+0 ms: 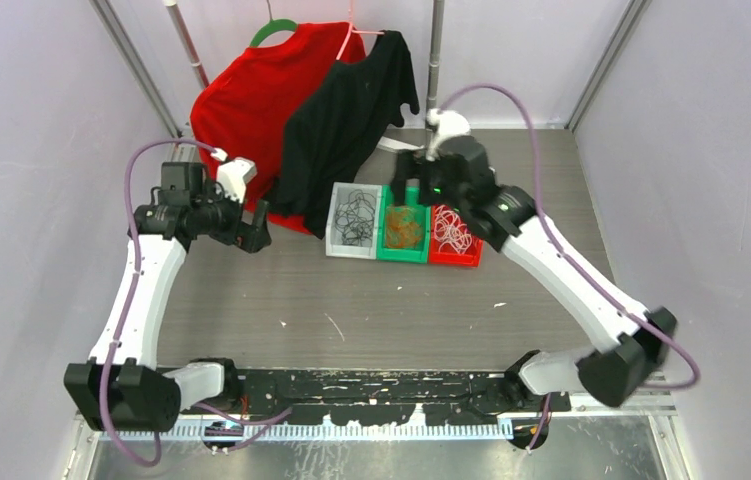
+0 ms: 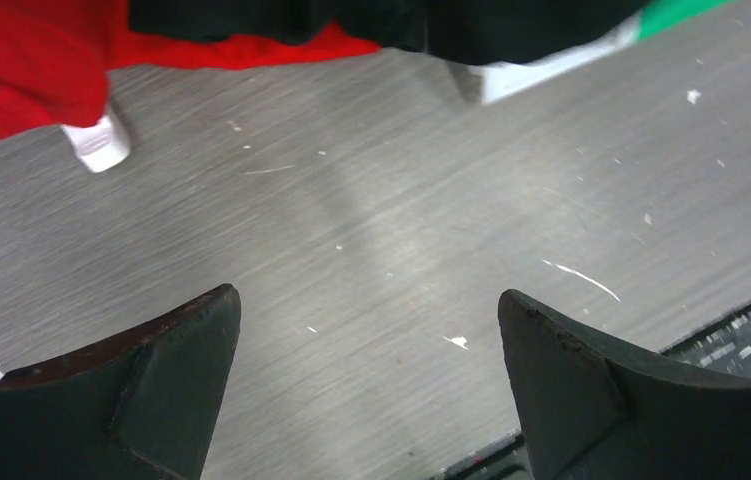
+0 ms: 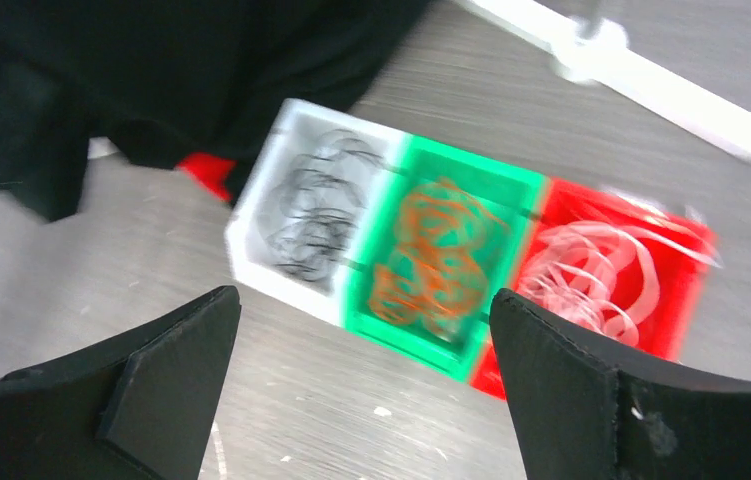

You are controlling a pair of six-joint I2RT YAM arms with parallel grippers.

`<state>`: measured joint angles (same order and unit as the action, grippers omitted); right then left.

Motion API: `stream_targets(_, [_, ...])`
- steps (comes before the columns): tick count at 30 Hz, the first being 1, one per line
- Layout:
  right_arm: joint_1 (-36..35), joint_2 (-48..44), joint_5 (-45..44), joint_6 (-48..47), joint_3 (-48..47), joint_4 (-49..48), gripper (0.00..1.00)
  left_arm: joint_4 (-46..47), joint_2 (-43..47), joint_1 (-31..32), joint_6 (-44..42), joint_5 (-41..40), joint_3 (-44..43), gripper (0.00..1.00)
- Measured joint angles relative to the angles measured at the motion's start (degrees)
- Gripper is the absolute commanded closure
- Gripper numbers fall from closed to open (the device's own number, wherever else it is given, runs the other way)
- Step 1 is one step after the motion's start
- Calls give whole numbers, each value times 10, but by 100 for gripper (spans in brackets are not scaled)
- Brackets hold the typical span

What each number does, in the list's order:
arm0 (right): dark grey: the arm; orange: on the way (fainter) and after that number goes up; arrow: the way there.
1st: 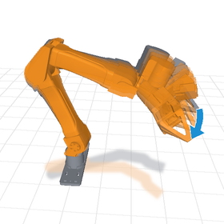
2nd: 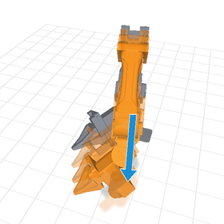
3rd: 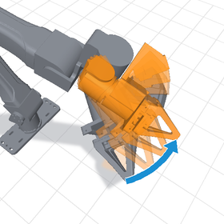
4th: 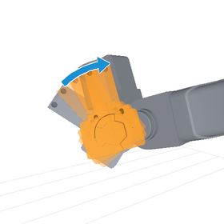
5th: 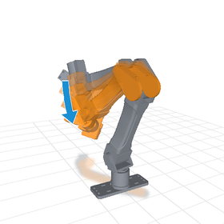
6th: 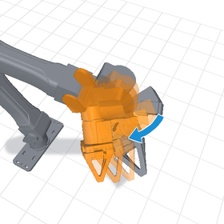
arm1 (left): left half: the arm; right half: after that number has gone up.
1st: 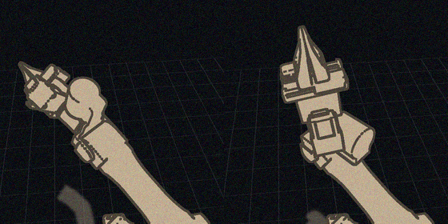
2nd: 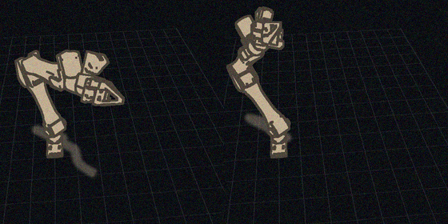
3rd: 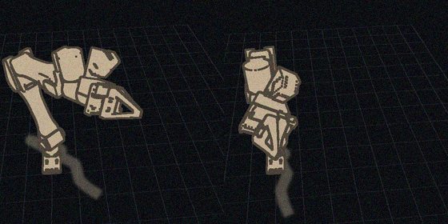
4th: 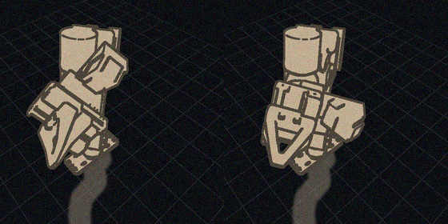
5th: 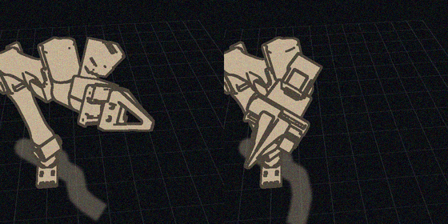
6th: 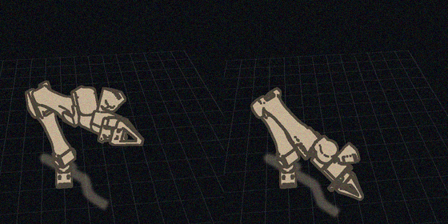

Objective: Untangle the cables
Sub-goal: Reset both arms

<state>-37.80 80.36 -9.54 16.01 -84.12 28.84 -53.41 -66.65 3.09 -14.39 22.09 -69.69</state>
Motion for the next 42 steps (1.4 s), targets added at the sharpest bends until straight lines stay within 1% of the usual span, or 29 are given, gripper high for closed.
stream_targets(4, [87,-128,-39,30,139,-5,0,88,-28,-55,10,13,53,1])
stream_targets(5, [113,-157,-60,41,170,-7,0,127,-34,-65,17,16,85,0])
stream_targets(8, [182,-225,-191,81,257,-33,0,228,-44,-78,37,13,175,1])
stream_targets(10, [207,-253,-298,83,328,-96,0,309,-44,-80,55,8,242,1])
stream_targets(13, [225,-272,-411,27,472,-273,0,426,-44,-80,86,0,323,1])
stream_targets(14, [233,-265,-441,1,523,-341,0,470,-46,-81,98,-1,346,1])
stream_targets(15, [243,-250,-464,-12,560,-385,0,517,-51,-81,109,-1,367,1])
stream_targets(16, [255,-232,-478,-14,579,-406,0,587,-66,-81,121,-1,392,1])
stream_targets(17, [270,-208,-490,-10,590,-422,0,603,-71,-81,124,-2,396,1])
stream_targets(18, [285,-185,-497,-4,596,-438,0,650,-85,-81,129,-2,410,1])
stream_targets(21, [308,-140,-504,19,620,-512,0,776,-130,-81,143,-12,448,1])
stream_targets(25, [309,-68,-502,34,659,-608,0,906,-176,-81,155,-18,492,0])
stream_targets(29, [309,-3,-487,29,678,-693,0,1028,-228,-81,158,-20,525,1])
stream_targets(33, [309,28,-436,2,679,-756,0,1067,-236,-80,159,-26,535,1])
stream_targets(35, [309,39,-376,-23,683,-800,0,1084,-236,-74,159,-34,534,1])
stream_targets(37, [306,74,-325,-54,692,-869,0,1083,-236,-66,156,-46,530,0])
stream_targets(38, [303,95,-304,-65,695,-887,0,1080,-236,-59,154,-50,527,0])
stream_targets(42, [310,106,-244,-79,688,-865,0,1074,-235,-42,148,-57,515,1])
